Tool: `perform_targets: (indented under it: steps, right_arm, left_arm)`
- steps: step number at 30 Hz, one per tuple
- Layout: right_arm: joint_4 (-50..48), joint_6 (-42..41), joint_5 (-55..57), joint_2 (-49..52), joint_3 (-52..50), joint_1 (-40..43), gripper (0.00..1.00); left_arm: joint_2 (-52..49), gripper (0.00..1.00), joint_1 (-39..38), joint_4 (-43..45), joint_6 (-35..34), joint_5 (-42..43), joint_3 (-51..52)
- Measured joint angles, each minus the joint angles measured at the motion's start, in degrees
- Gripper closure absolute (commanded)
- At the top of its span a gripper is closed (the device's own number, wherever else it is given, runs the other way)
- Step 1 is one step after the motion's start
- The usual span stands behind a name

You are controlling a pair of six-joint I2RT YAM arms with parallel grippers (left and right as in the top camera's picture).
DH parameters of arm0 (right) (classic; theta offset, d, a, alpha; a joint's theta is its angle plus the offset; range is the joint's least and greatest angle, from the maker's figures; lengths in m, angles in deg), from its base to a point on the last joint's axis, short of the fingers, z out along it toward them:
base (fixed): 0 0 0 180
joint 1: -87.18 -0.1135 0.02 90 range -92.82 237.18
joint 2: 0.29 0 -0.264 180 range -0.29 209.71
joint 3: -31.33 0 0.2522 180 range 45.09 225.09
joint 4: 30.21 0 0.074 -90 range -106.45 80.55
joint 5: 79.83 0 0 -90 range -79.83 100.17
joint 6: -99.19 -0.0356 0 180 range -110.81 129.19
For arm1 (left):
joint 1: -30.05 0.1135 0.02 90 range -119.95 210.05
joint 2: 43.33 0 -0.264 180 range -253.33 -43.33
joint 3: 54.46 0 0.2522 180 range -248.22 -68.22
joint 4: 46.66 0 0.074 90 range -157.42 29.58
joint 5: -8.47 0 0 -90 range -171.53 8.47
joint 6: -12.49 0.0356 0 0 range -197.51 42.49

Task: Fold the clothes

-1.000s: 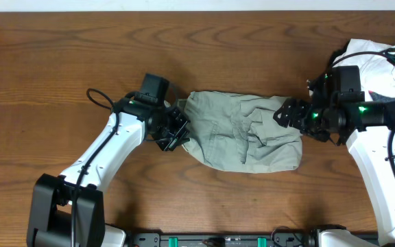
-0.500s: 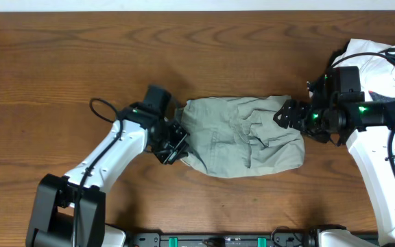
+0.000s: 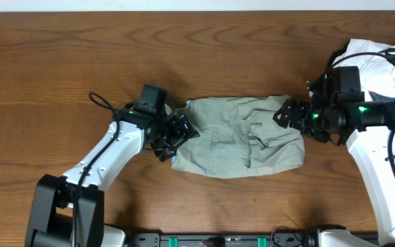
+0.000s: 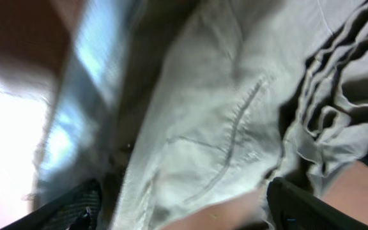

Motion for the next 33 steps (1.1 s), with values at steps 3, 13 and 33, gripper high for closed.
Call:
perform_targets:
  steps: [3, 13, 33]
  right_arm:
    - [-0.1, 0.4, 0.0, 0.0, -0.2, 0.0, 0.16]
    - [-2.6, 0.9, 0.9, 2.3, -3.8, 0.0, 0.14]
    - [-3.0, 1.2, 1.1, 3.4, -5.0, 0.0, 0.10]
  left_arm:
    - [0.0, 0.13, 1.4, -0.3, 4.2, -1.4, 0.0]
    - [1.1, 0.02, 5.9, 1.5, 14.6, -9.0, 0.0]
    - [-9.1, 0.02, 6.9, 8.0, 24.6, 1.2, -0.1]
